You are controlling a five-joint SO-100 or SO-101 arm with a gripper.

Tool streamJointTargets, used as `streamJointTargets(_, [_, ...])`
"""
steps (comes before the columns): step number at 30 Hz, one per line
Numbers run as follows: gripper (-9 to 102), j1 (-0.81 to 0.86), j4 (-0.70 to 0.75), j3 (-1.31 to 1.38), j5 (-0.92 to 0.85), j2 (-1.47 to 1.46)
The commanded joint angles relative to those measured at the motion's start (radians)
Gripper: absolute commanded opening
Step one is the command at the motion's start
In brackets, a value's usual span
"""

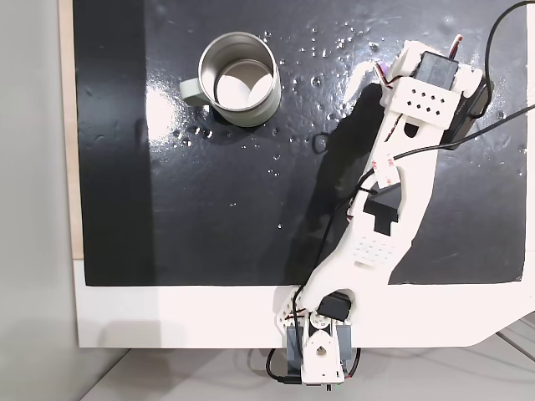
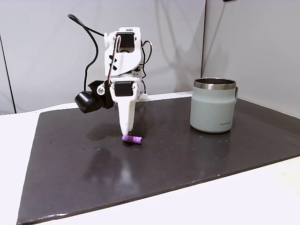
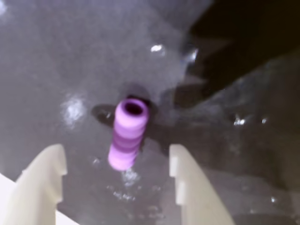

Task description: Grasp a pengrip and put it in the cup.

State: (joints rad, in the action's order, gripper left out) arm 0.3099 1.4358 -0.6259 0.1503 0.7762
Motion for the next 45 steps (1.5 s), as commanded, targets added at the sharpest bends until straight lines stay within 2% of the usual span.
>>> streamJointTargets(1, [27, -0.011, -0.009, 0.072, -0.002, 0.0])
streamJointTargets(12, [24, -0.018, -0.084, 0.097, -0.031, -0.057])
streamJointTargets(24, [1, 0.002, -0.129, 0.08, -0.034, -0.132])
streamJointTargets(30, [0, 0.011, -0.129, 0.095, -0.021, -0.074])
streamJointTargets(40, [0, -0.08, 0.071, 0.095, 0.003, 0.212])
streamJointTargets(45, [0, -0.172, 0.161, 0.207, 0.032, 0.275])
